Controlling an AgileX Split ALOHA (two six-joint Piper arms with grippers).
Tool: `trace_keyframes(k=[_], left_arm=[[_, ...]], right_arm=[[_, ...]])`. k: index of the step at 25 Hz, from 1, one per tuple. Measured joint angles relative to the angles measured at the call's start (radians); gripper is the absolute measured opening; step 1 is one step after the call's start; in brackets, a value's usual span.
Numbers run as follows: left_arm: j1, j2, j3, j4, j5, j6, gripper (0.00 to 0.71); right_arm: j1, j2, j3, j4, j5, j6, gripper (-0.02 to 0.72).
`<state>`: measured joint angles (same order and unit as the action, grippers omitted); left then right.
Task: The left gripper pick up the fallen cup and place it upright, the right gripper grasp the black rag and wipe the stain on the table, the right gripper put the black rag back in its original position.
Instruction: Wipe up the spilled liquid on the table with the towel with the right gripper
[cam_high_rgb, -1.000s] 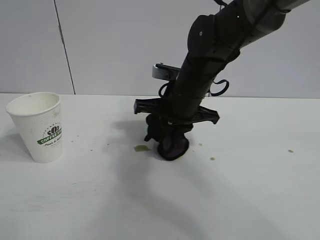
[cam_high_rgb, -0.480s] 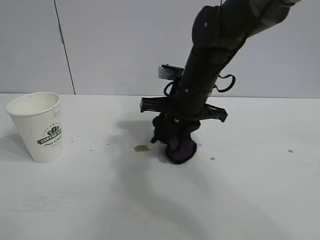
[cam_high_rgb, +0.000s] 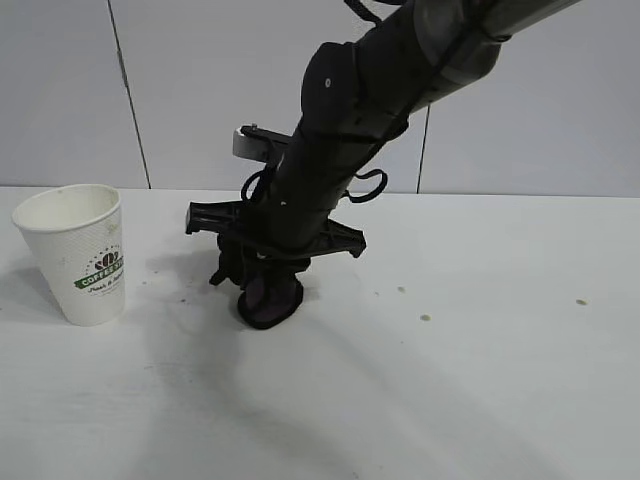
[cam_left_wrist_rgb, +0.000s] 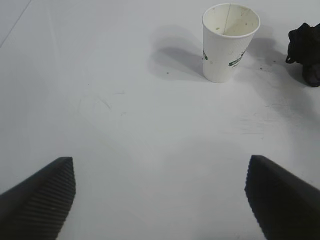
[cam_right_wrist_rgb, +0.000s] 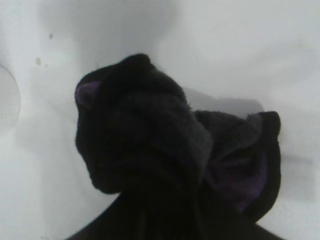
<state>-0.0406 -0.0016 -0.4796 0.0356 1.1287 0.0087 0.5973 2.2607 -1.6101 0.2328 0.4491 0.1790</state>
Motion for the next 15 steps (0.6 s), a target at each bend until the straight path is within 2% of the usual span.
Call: trace_keyframes(k=[5, 9, 15], left_arm=[[0.000, 0.000, 0.000, 0.000, 0.000, 0.000, 0.664], [0.000, 0.000, 0.000, 0.000, 0.000, 0.000, 0.664], [0.000, 0.000, 0.000, 0.000, 0.000, 0.000, 0.664]], right_arm=[[0.000, 0.023, 0.000, -0.007, -0.036, 0.011, 0.094], [-0.003, 0.024, 0.000, -0.069, -0.037, 0.011, 0.094], [-0.050, 0.024, -0.001, -0.107, 0.026, 0.030, 0.094]])
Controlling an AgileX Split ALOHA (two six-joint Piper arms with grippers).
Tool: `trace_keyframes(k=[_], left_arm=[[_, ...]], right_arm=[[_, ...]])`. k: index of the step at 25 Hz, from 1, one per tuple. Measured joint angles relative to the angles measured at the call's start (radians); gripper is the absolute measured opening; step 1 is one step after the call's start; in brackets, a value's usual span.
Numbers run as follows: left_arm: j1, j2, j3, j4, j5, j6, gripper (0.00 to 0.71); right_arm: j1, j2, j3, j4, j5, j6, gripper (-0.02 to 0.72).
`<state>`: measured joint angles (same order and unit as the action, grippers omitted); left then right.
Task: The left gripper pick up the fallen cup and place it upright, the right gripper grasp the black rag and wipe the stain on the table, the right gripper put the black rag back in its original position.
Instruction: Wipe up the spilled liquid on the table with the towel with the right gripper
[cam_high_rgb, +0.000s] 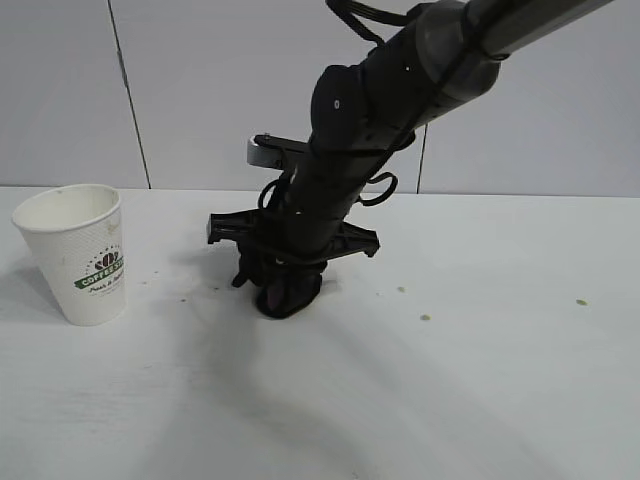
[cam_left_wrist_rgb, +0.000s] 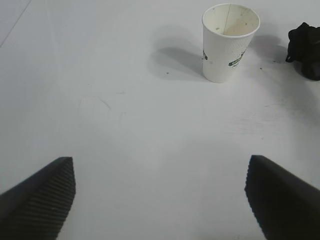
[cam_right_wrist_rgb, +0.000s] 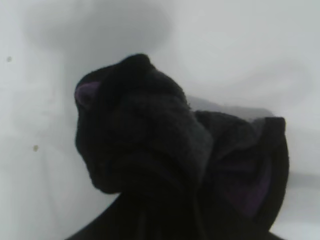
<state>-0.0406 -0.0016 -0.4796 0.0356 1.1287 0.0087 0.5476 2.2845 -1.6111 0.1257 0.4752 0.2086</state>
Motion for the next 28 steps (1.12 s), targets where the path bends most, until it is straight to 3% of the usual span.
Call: trace_keyframes(k=[8, 14, 16, 22, 28], left_arm=[[0.000, 0.000, 0.000, 0.000, 0.000, 0.000, 0.664], [0.000, 0.000, 0.000, 0.000, 0.000, 0.000, 0.664], [0.000, 0.000, 0.000, 0.000, 0.000, 0.000, 0.664], [0.000, 0.000, 0.000, 0.000, 0.000, 0.000, 0.664], [0.000, 0.000, 0.000, 0.000, 0.000, 0.000, 0.664]], right_arm=[[-0.099, -0.023, -0.088, -0.126, 0.227, 0.003, 0.094], [-0.157, -0.046, -0.203, -0.162, 0.466, -0.028, 0.094], [-0.159, -0.046, -0.204, -0.155, 0.517, -0.046, 0.094], [-0.159, -0.011, -0.204, -0.057, 0.613, -0.098, 0.094], [-0.159, 0.000, -0.204, -0.054, 0.723, -0.135, 0.094]])
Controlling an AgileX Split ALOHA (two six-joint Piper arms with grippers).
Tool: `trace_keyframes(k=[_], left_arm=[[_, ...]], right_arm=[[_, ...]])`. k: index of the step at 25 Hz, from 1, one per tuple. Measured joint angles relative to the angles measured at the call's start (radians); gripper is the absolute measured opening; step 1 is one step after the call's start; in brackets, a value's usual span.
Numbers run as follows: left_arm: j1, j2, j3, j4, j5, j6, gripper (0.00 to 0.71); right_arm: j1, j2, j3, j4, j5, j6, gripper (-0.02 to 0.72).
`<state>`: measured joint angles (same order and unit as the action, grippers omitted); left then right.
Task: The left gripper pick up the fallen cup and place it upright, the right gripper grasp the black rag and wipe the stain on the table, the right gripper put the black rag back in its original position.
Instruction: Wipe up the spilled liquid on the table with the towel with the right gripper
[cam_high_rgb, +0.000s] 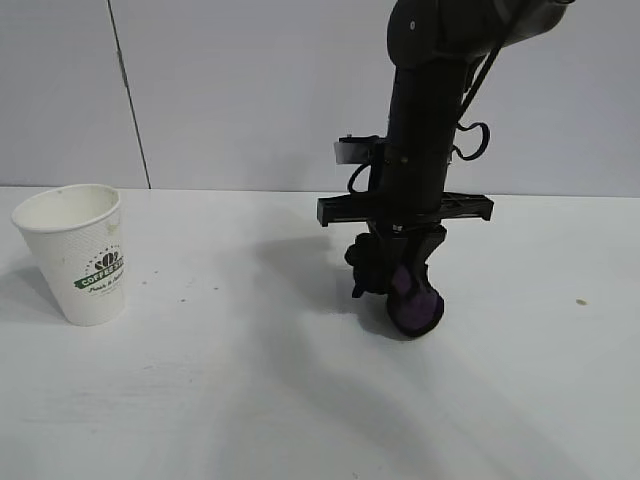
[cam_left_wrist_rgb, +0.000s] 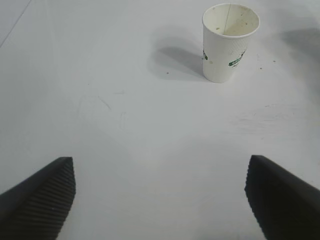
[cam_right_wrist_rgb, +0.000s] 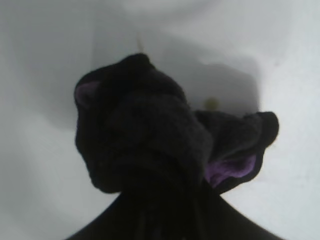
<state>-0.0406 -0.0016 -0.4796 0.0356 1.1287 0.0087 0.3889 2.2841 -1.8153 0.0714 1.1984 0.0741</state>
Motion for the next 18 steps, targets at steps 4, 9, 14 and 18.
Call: trace_keyframes(k=[4, 9, 14, 18], left_arm=[[0.000, 0.000, 0.000, 0.000, 0.000, 0.000, 0.664], [0.000, 0.000, 0.000, 0.000, 0.000, 0.000, 0.664], [0.000, 0.000, 0.000, 0.000, 0.000, 0.000, 0.664], [0.000, 0.000, 0.000, 0.000, 0.000, 0.000, 0.664]], right_arm=[[0.000, -0.003, 0.000, 0.023, 0.008, -0.022, 0.094], [0.000, -0.006, 0.000, 0.020, 0.010, -0.048, 0.094], [-0.004, -0.006, 0.000, -0.134, 0.010, -0.035, 0.094], [-0.020, -0.006, 0.000, -0.222, 0.010, 0.016, 0.094]])
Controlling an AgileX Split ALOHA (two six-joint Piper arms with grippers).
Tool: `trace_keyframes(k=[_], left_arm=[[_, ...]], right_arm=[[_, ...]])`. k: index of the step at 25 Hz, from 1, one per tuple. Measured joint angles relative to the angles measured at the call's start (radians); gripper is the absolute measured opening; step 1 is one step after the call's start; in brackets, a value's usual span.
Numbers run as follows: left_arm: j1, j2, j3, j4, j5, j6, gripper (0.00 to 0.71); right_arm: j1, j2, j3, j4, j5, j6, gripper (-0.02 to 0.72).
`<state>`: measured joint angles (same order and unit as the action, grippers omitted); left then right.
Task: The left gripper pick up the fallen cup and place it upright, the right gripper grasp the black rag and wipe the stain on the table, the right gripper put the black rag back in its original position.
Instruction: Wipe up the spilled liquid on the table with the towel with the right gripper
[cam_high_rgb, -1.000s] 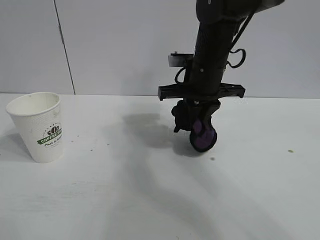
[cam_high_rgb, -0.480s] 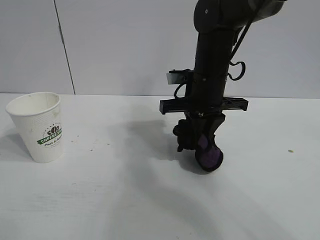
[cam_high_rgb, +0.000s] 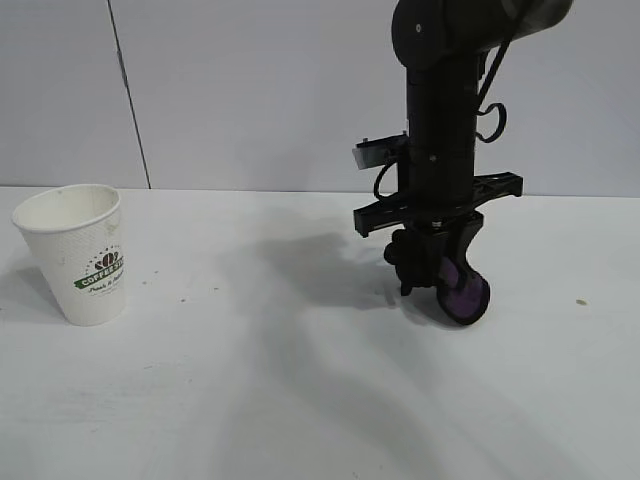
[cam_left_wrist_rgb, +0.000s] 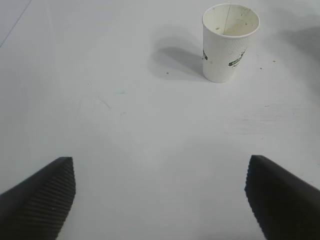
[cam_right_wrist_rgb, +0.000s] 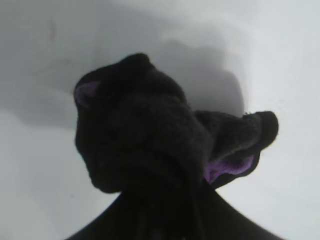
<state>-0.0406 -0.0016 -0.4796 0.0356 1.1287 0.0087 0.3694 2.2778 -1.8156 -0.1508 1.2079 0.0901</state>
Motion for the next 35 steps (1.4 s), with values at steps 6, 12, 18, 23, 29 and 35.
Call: trace_keyframes(k=[6, 12, 18, 23, 29, 35], left_arm=[[0.000, 0.000, 0.000, 0.000, 0.000, 0.000, 0.664], [0.000, 0.000, 0.000, 0.000, 0.000, 0.000, 0.664], [0.000, 0.000, 0.000, 0.000, 0.000, 0.000, 0.664], [0.000, 0.000, 0.000, 0.000, 0.000, 0.000, 0.664], [0.000, 0.000, 0.000, 0.000, 0.000, 0.000, 0.664], [0.000, 0.000, 0.000, 0.000, 0.000, 0.000, 0.664]], right_arm=[[-0.007, 0.000, 0.000, 0.017, 0.000, 0.012, 0.094], [-0.004, 0.018, 0.002, 0.282, -0.022, -0.009, 0.094], [0.058, 0.029, 0.007, 0.425, -0.178, -0.032, 0.094], [0.094, 0.029, 0.007, 0.350, -0.216, -0.002, 0.094], [0.073, 0.029, 0.007, 0.007, -0.105, 0.099, 0.094], [0.028, 0.029, 0.007, -0.087, -0.104, 0.144, 0.094]])
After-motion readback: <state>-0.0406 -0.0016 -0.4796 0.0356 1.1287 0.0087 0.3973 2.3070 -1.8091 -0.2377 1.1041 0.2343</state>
